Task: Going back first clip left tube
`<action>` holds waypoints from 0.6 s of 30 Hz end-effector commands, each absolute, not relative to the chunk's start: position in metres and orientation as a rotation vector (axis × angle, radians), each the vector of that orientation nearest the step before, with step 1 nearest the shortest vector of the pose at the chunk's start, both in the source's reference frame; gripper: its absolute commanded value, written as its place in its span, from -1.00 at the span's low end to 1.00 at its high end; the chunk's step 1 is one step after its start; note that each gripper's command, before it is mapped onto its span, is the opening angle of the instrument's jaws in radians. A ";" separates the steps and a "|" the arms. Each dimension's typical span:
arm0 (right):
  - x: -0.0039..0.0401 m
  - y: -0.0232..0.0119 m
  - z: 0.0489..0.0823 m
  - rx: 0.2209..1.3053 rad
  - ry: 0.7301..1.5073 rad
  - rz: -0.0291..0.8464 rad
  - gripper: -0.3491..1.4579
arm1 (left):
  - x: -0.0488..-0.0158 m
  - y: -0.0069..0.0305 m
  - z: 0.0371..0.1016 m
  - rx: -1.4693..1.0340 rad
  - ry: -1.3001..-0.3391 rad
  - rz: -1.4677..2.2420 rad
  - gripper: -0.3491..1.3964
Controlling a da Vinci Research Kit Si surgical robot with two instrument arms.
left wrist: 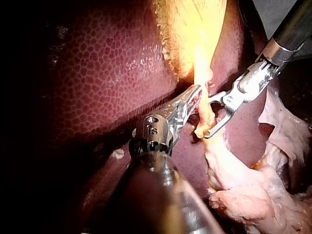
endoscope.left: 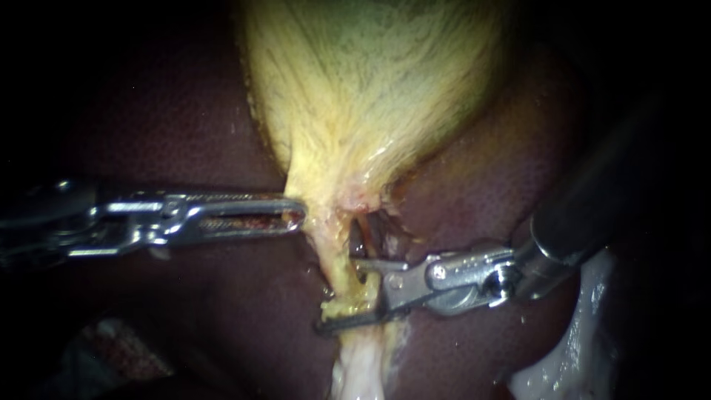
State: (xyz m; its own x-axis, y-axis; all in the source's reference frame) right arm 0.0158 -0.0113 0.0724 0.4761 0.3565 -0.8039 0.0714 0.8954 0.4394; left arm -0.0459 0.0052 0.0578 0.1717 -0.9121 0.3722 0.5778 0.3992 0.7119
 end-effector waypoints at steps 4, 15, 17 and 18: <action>0.0148 -0.0115 0.0720 0.452 1.071 0.174 0.05 | -0.0458 0.0052 0.0578 0.462 -0.873 -1.112 -0.87; 0.0083 -0.0106 0.0671 0.449 1.075 0.179 0.05 | -0.0457 0.0052 0.0580 0.460 -0.873 -1.112 -0.87; 0.0067 -0.0097 0.0661 0.430 1.072 0.183 0.05 | -0.0456 0.0053 0.0581 0.460 -0.873 -1.112 -0.87; 0.0061 -0.0093 0.0657 0.418 1.072 0.179 0.05 | -0.0456 0.0053 0.0581 0.460 -0.873 -1.112 -0.87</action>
